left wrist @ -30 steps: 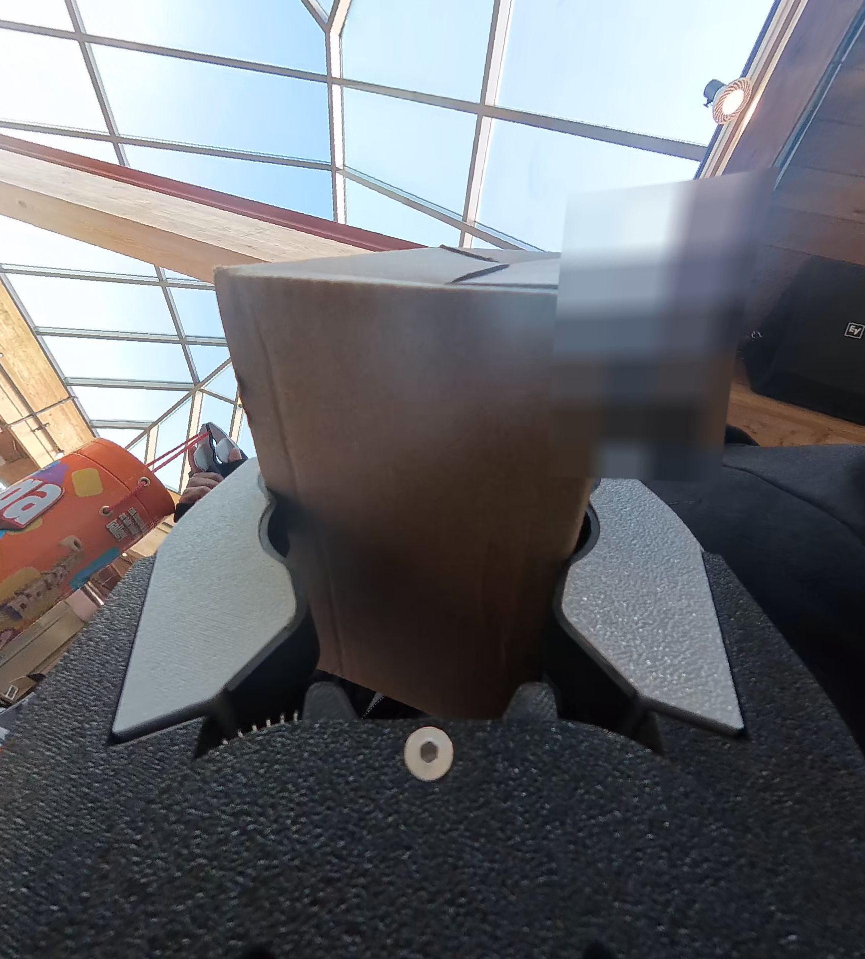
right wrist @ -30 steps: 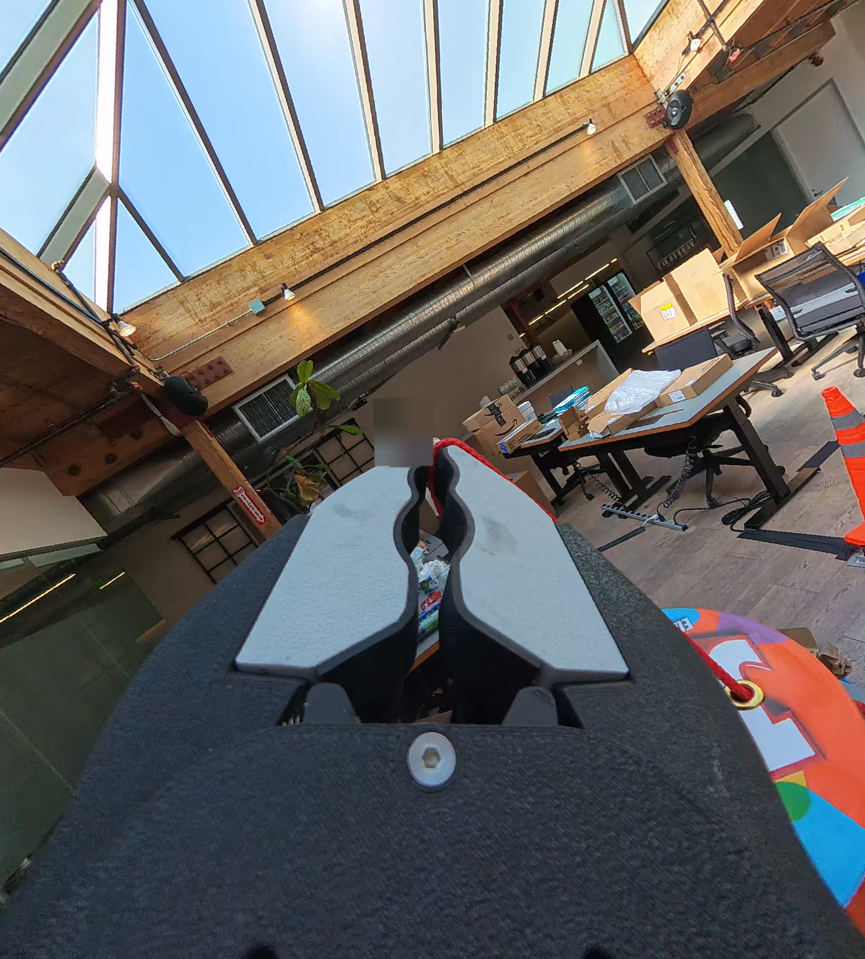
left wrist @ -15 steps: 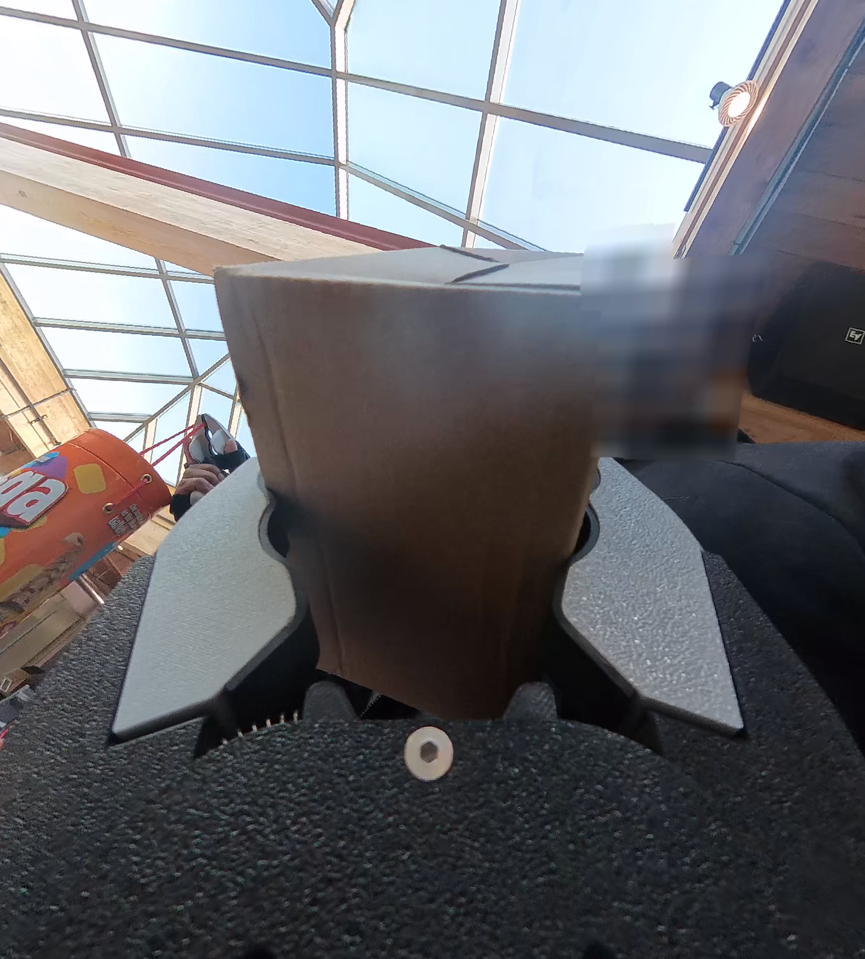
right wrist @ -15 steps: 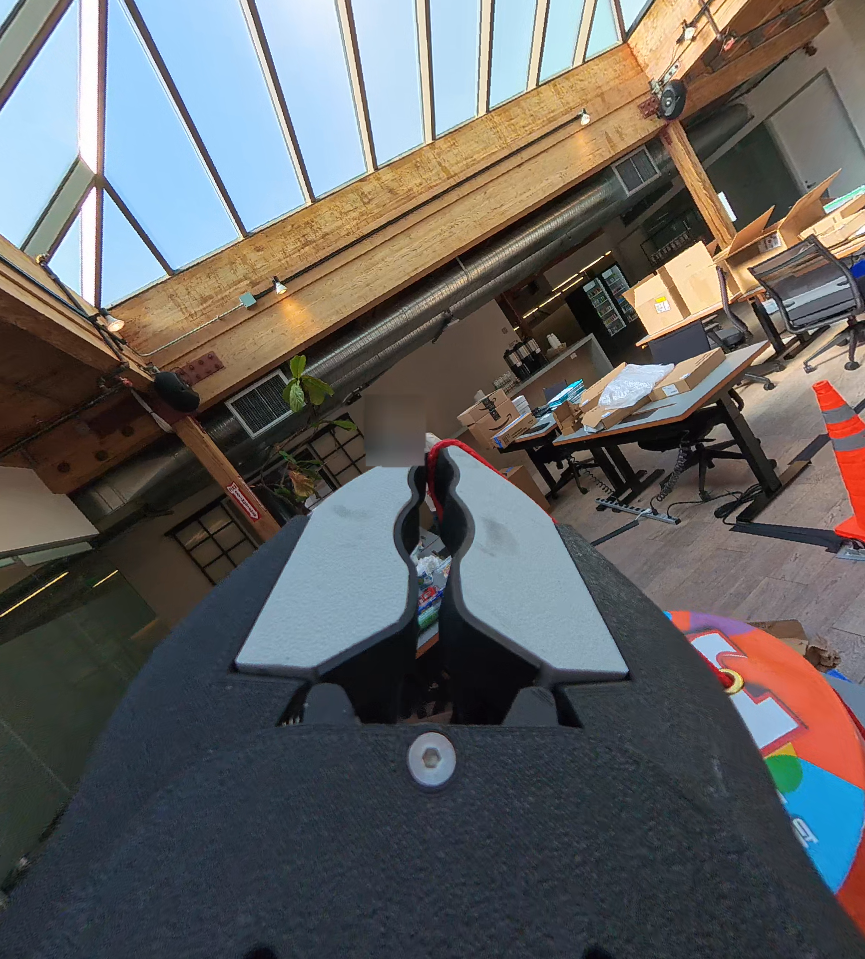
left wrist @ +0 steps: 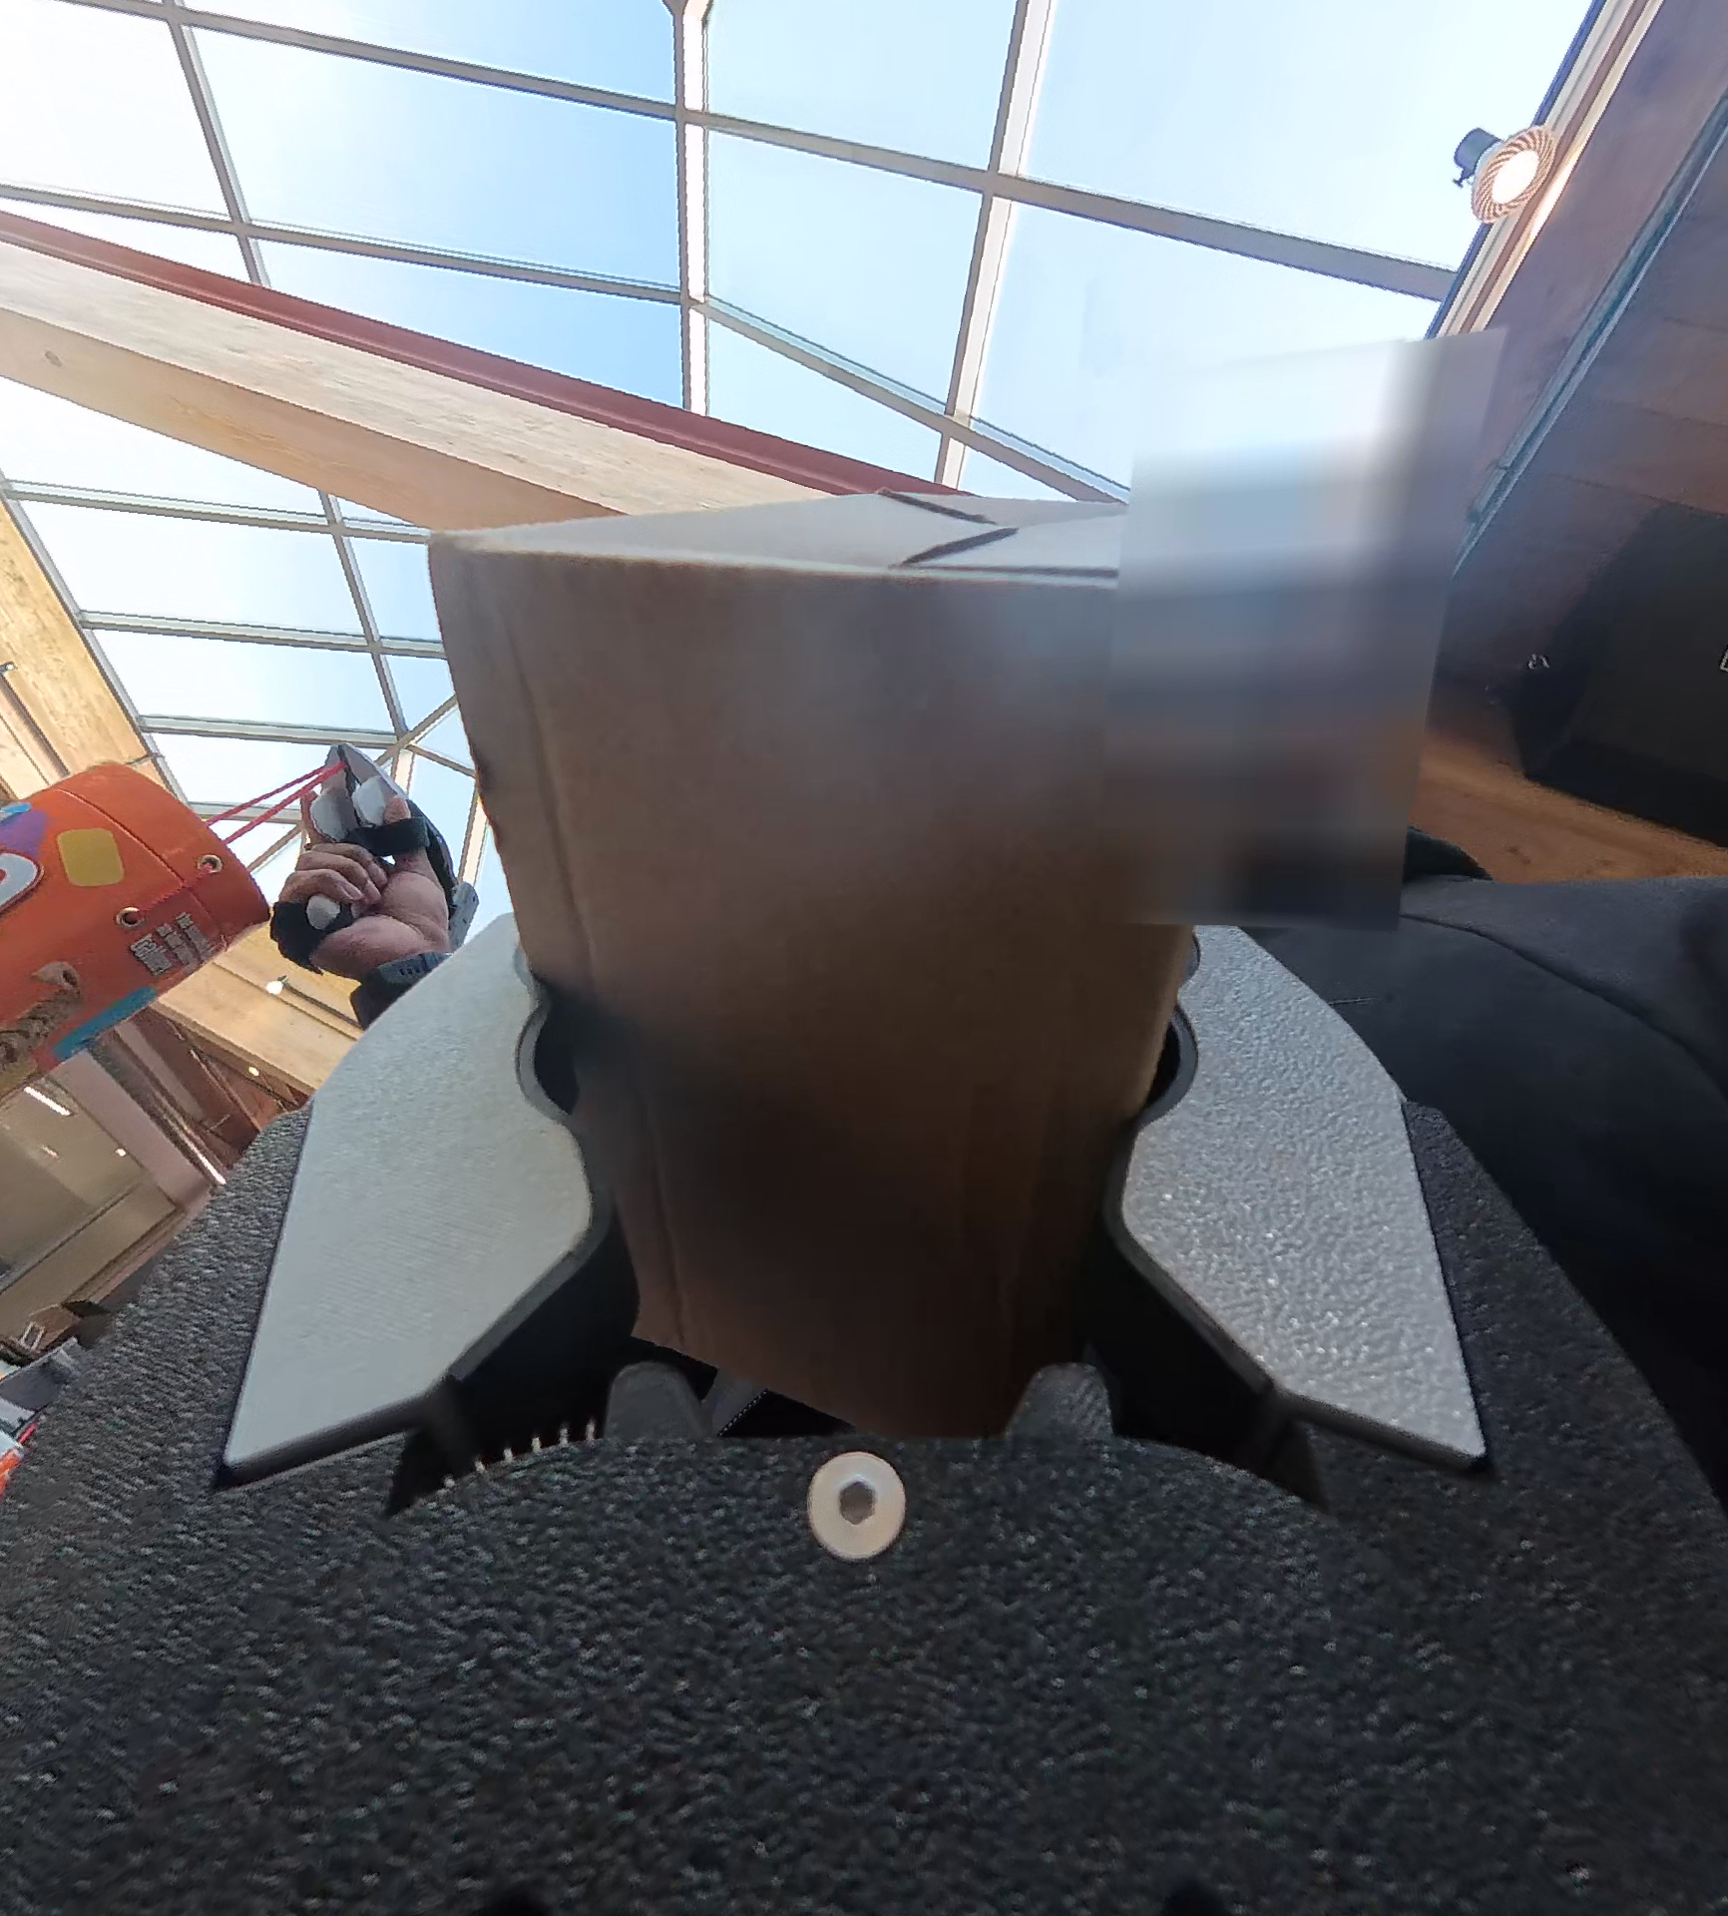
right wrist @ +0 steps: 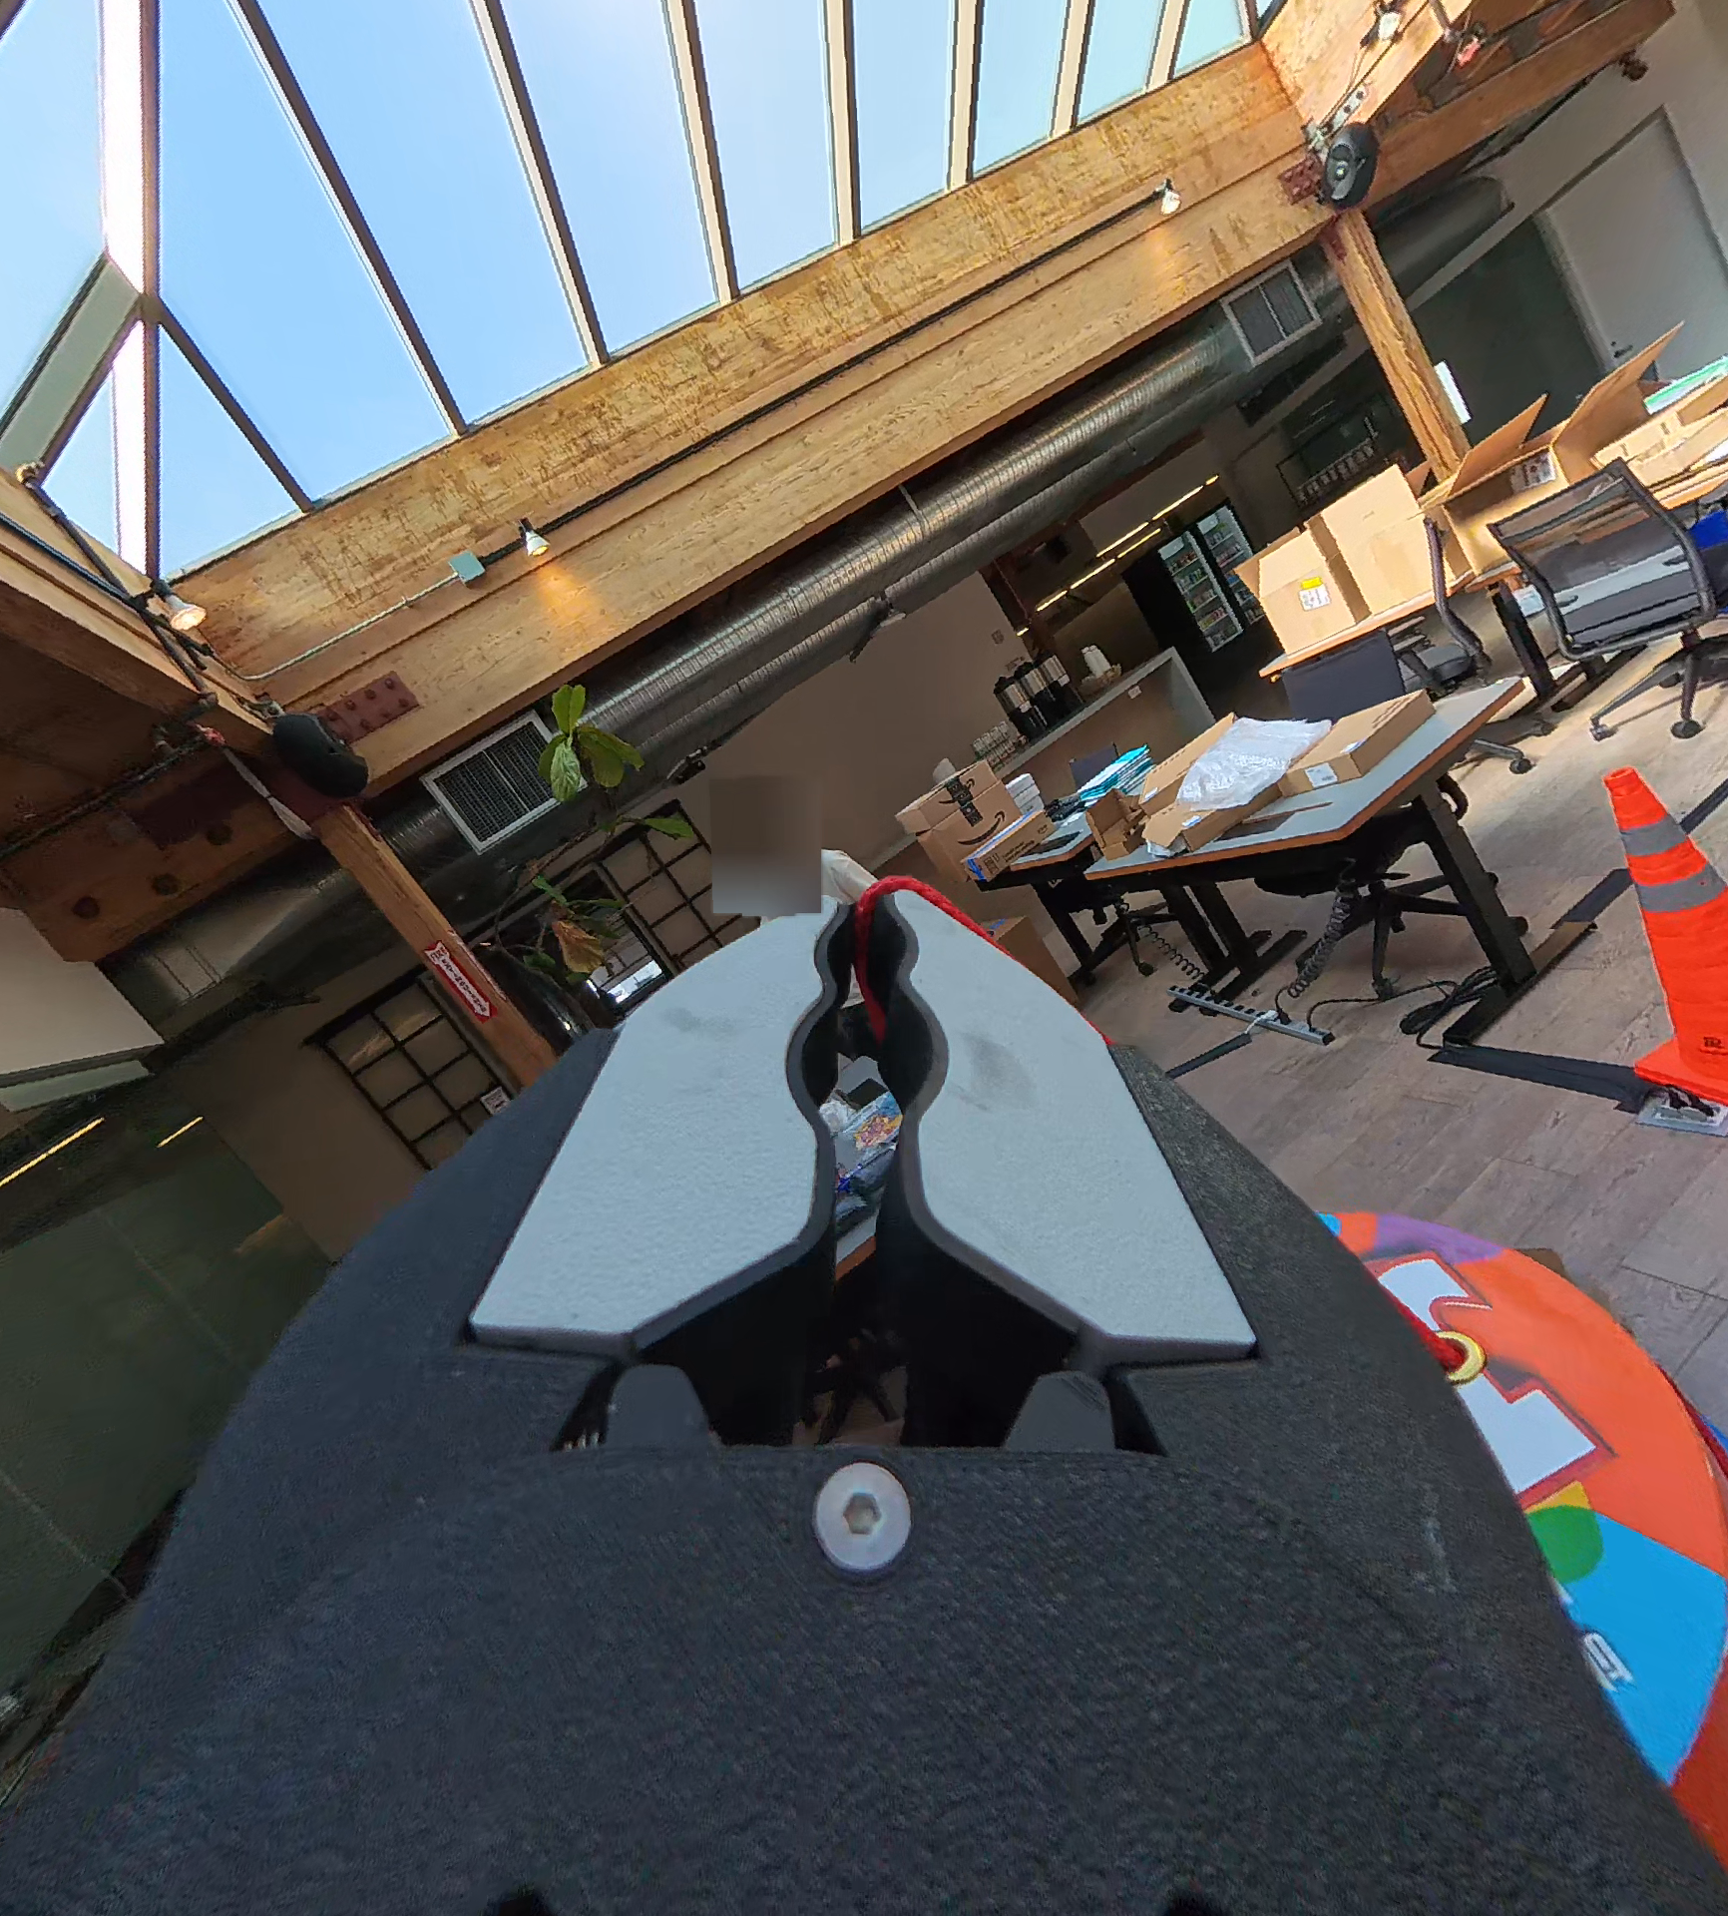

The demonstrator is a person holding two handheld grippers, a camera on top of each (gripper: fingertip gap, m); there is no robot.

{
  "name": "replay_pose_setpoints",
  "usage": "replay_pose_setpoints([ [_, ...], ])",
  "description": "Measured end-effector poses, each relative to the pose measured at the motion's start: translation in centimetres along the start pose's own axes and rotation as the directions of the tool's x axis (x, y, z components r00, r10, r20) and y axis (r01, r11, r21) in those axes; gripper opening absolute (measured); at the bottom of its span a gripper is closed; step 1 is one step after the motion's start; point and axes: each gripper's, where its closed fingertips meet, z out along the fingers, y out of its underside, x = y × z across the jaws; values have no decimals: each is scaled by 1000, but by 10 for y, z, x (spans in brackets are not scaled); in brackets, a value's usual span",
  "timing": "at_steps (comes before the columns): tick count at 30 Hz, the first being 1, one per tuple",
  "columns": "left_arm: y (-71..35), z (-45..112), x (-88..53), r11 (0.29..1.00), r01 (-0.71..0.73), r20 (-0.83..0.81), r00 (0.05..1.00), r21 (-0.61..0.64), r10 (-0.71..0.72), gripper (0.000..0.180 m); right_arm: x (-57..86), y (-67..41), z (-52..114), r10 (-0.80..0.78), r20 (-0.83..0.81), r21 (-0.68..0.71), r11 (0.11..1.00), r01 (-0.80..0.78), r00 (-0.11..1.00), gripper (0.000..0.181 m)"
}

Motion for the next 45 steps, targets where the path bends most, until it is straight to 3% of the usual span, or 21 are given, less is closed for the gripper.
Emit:
replay_pose_setpoints([
  [26, 0, 9, -51, 999, -38, 76, 996, 28, 36, 111, 211, 83, 144, 130, 28, -36, 991, -129, 991, 2],
  [45, -1, 5, -74, 998, -50, 167, 985, 25, 45, 111, 349, 198, 163, 124, -84, -131, 982, -134, 989, 2],
])
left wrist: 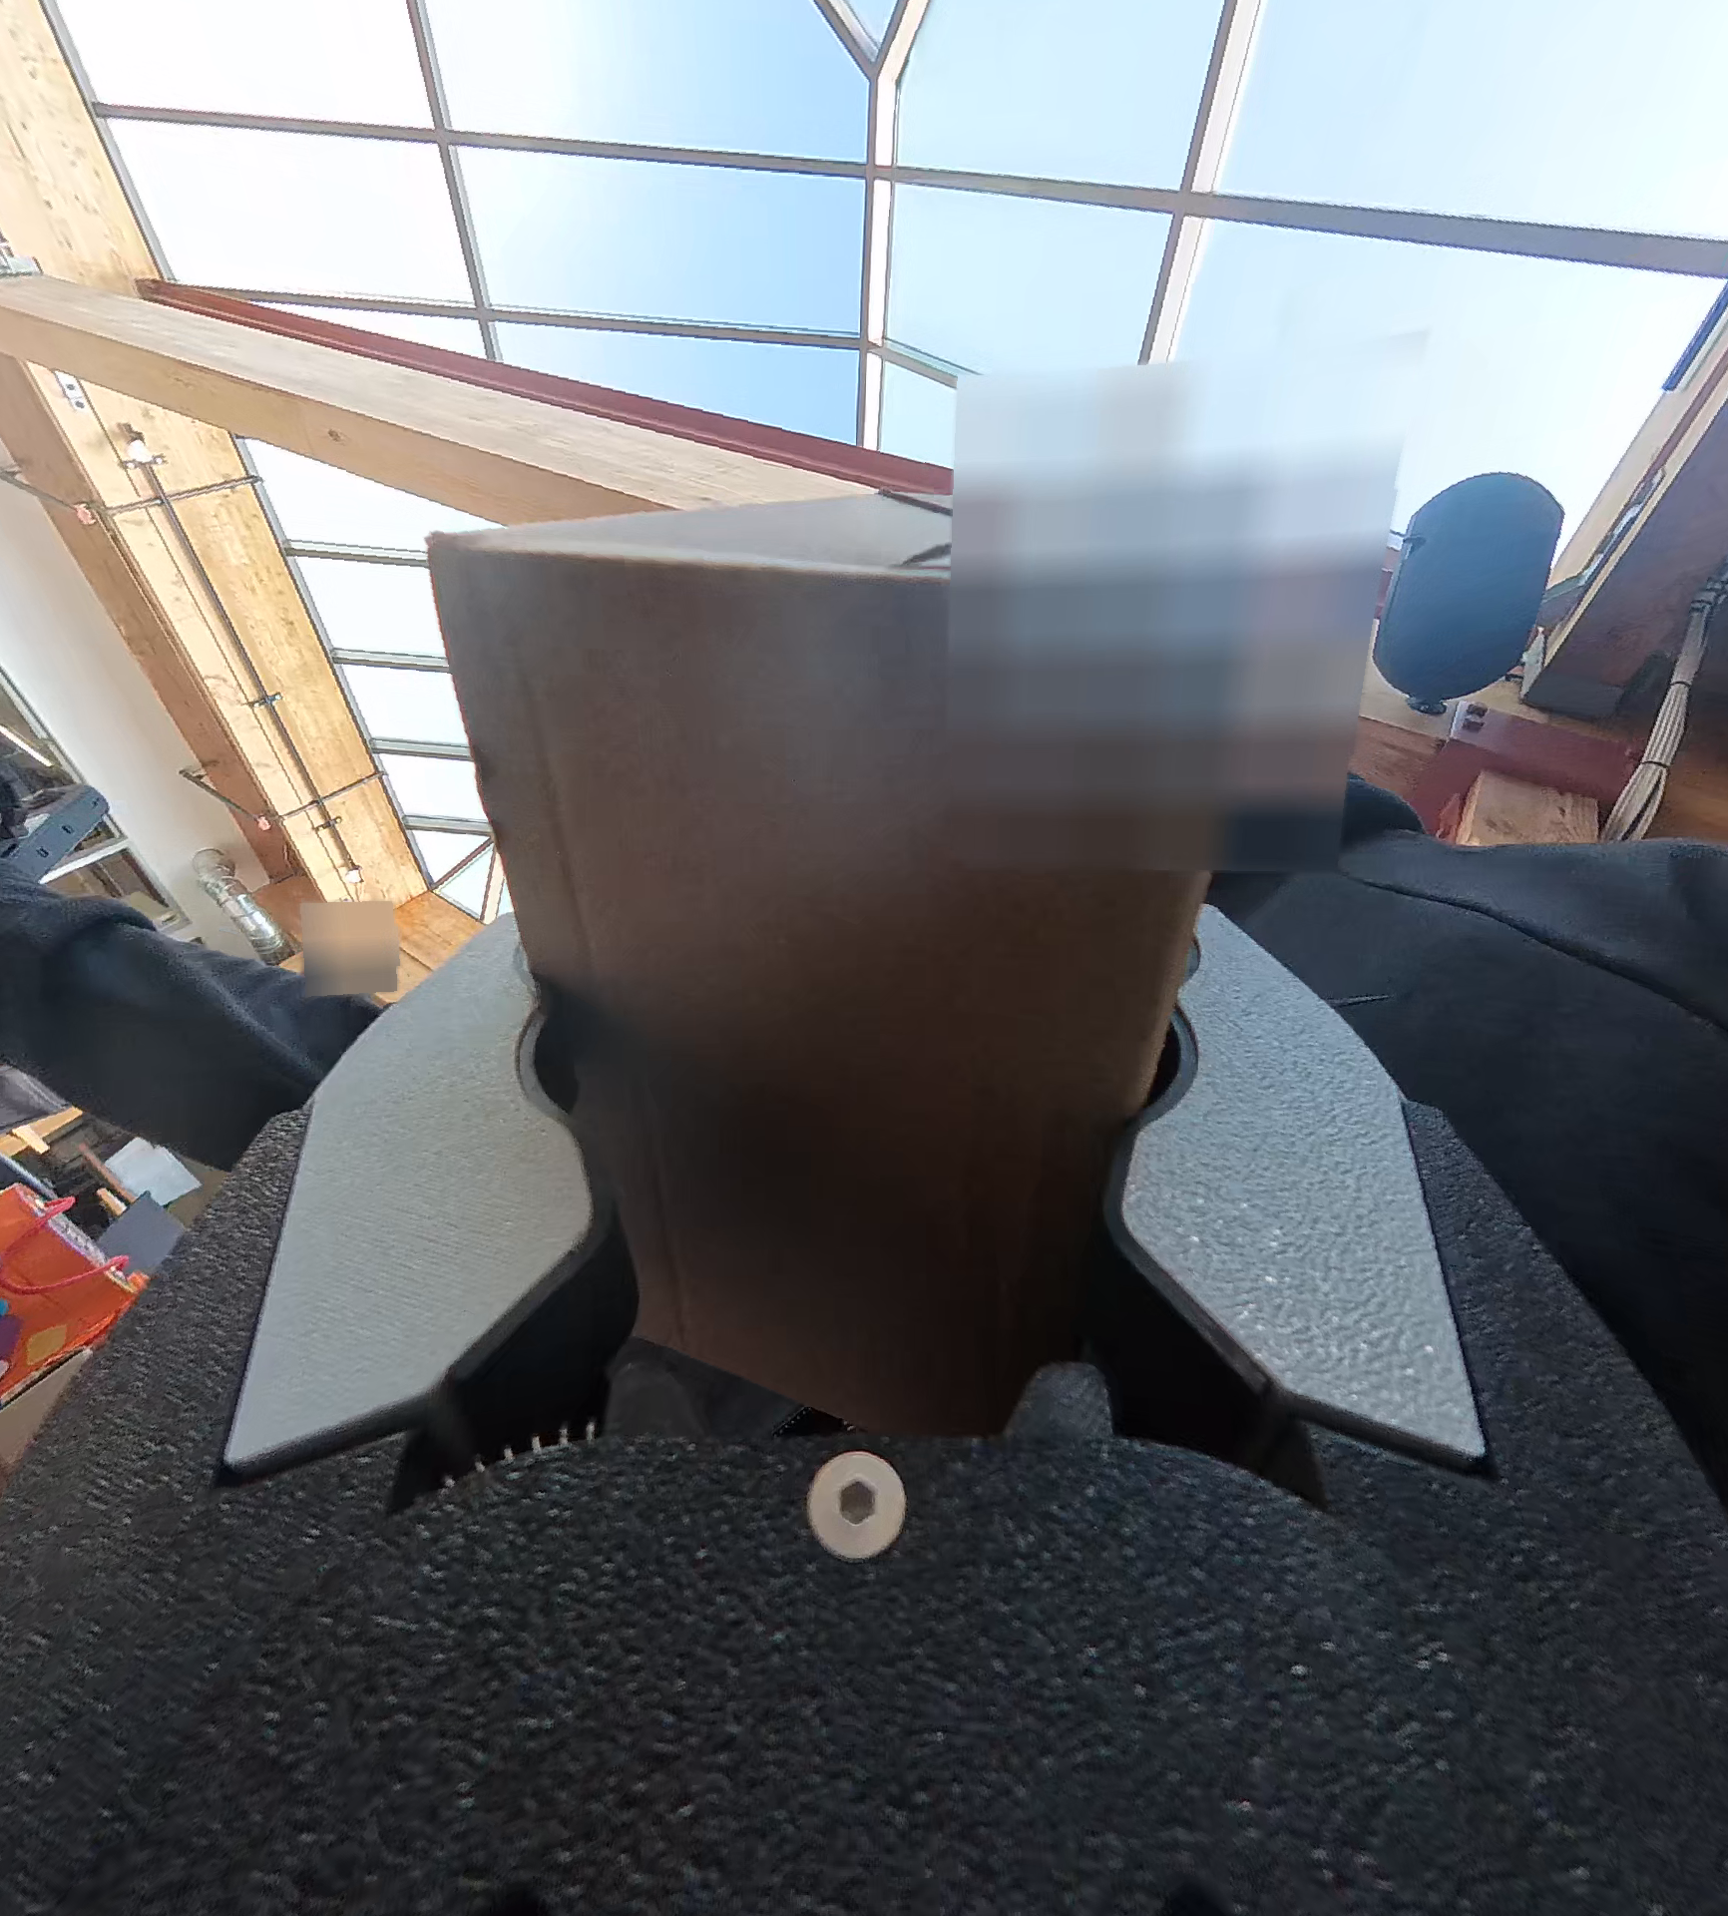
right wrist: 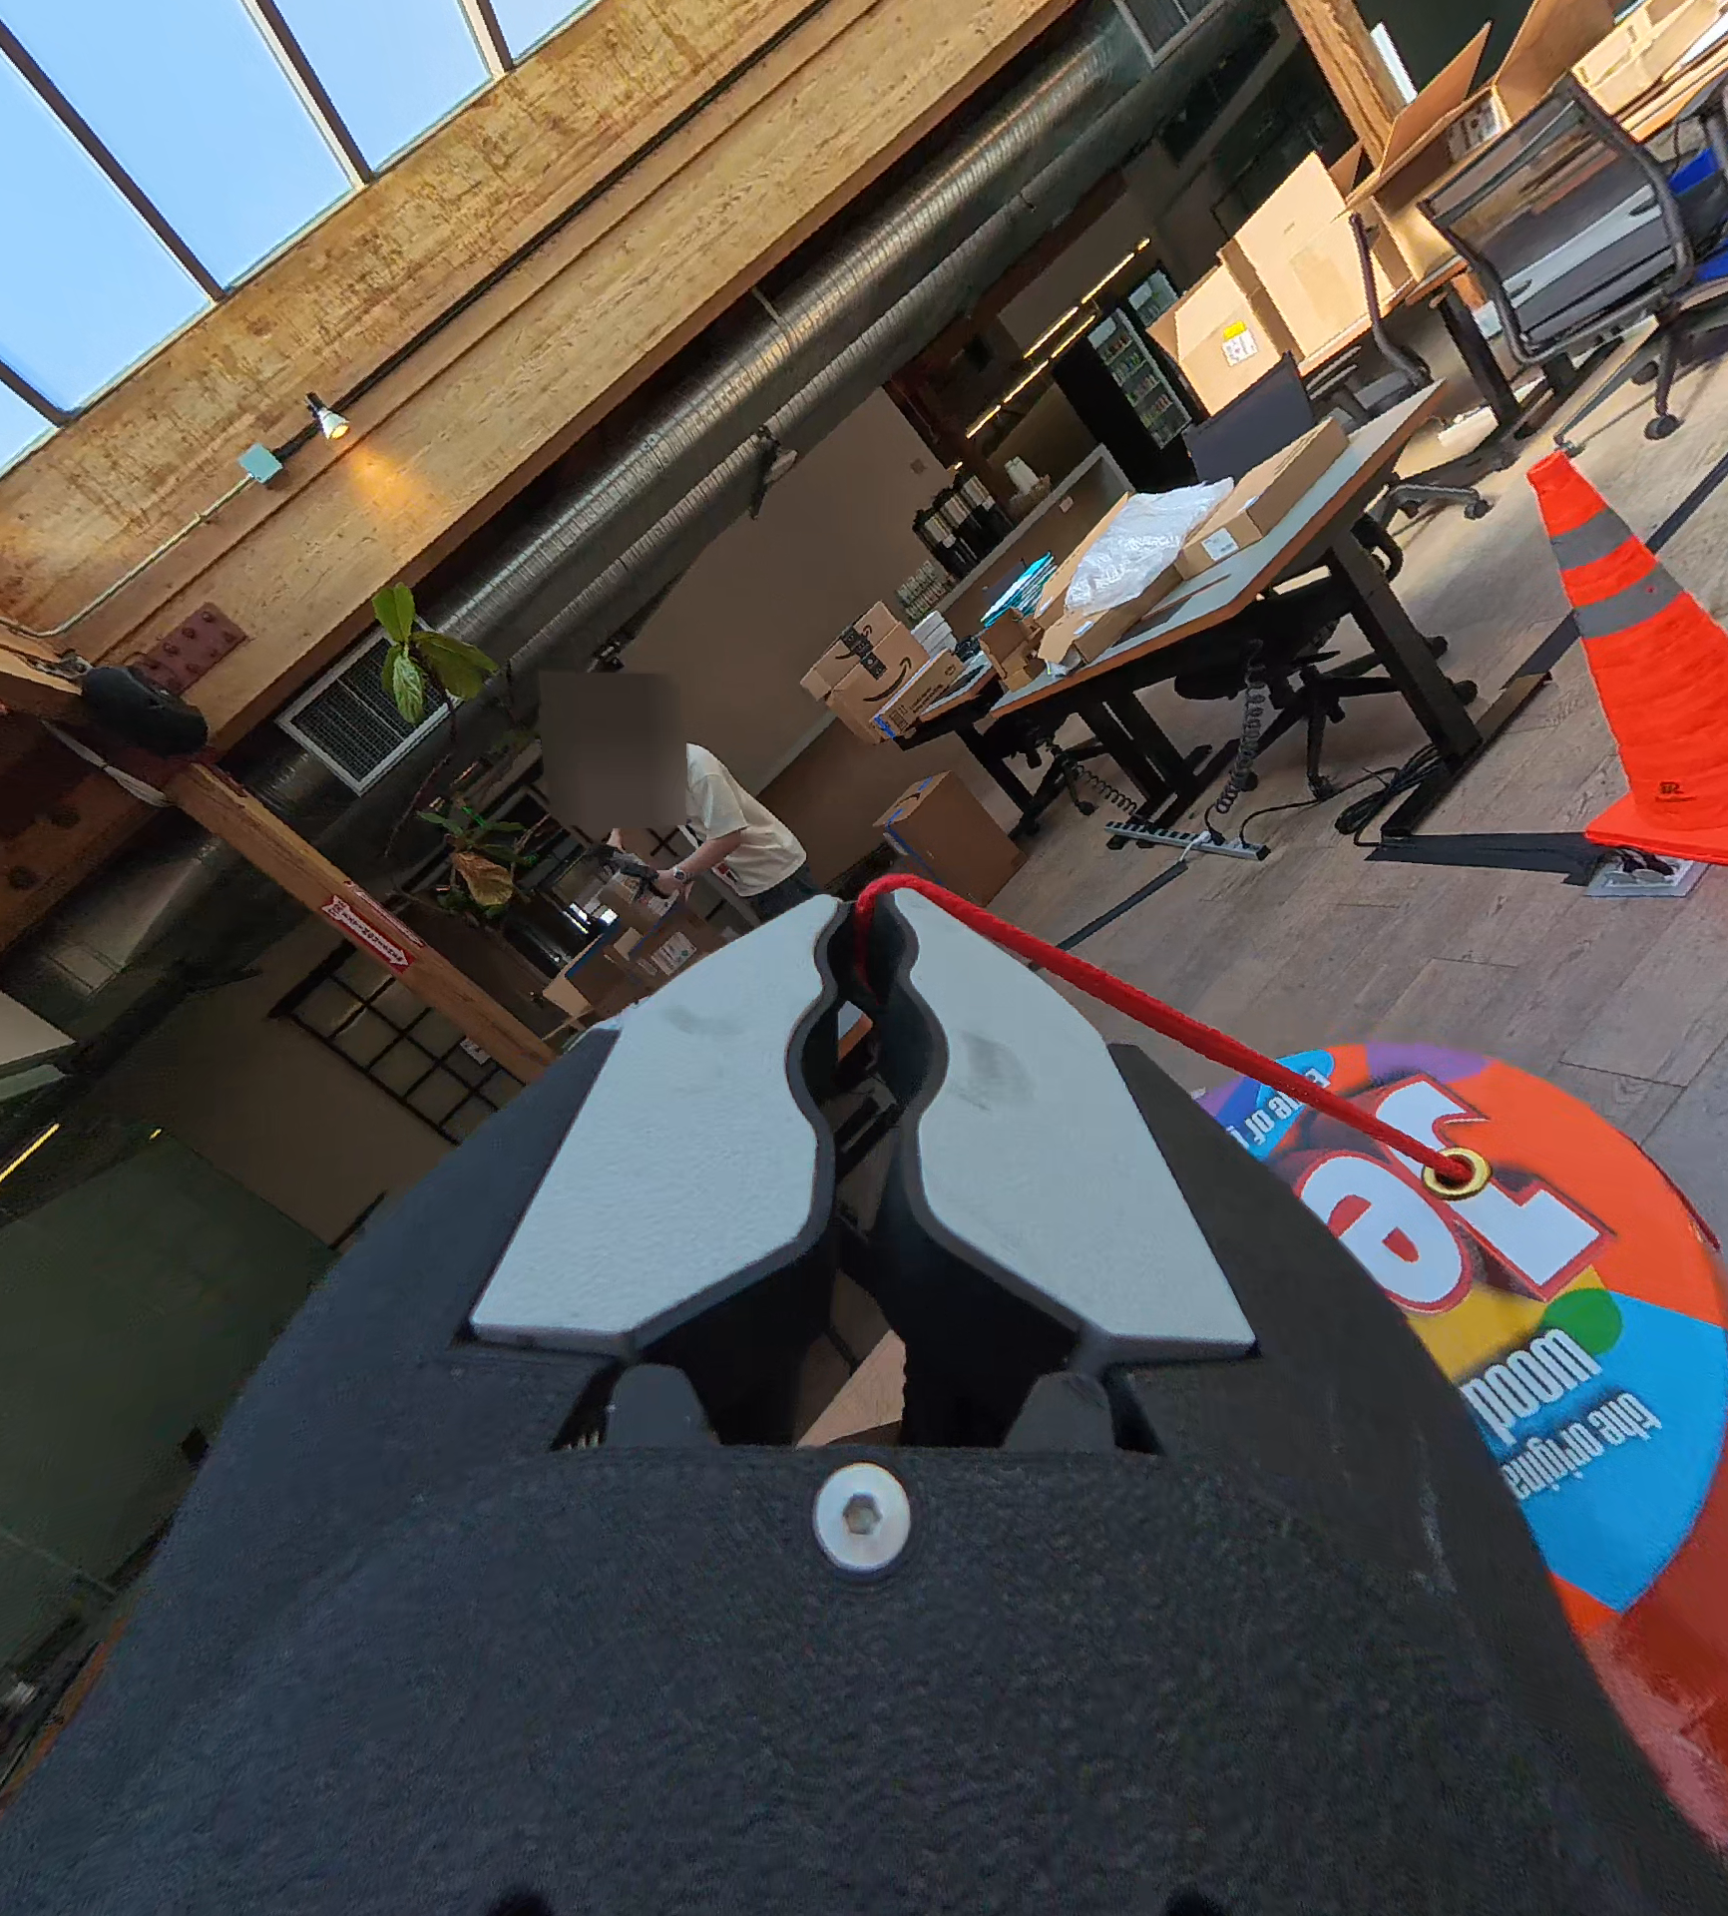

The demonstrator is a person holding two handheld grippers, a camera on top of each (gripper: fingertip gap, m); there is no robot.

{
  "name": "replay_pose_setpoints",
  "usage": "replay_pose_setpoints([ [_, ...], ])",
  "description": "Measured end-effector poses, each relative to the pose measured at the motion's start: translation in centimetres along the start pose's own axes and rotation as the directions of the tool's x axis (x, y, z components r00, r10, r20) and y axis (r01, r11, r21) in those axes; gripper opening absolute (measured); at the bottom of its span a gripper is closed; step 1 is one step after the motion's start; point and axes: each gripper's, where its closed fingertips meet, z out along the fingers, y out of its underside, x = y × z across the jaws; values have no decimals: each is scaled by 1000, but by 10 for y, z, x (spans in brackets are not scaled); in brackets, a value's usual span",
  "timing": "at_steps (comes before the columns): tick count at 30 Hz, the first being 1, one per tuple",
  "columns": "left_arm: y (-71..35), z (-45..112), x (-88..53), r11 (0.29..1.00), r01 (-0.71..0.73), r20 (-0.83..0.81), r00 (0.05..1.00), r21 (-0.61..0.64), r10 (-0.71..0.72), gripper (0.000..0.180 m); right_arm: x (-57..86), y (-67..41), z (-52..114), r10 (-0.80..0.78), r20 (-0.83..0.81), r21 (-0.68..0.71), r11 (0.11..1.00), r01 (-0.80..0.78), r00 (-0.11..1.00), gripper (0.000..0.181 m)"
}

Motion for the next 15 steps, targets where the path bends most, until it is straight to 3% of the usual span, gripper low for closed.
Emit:
replay_pose_setpoints([
  [11, -3, 4, -25, 999, 54, 12, 998, -3, -54, 111, -15, 13, -17, -16, 48, -22, 1000, 17, 999, 2],
  [15, -5, 6, -31, 997, 72, 6, 997, -6, -72, 111, -1, 32, -11, -9, 8, -108, 994, 9, 1000, 2],
])
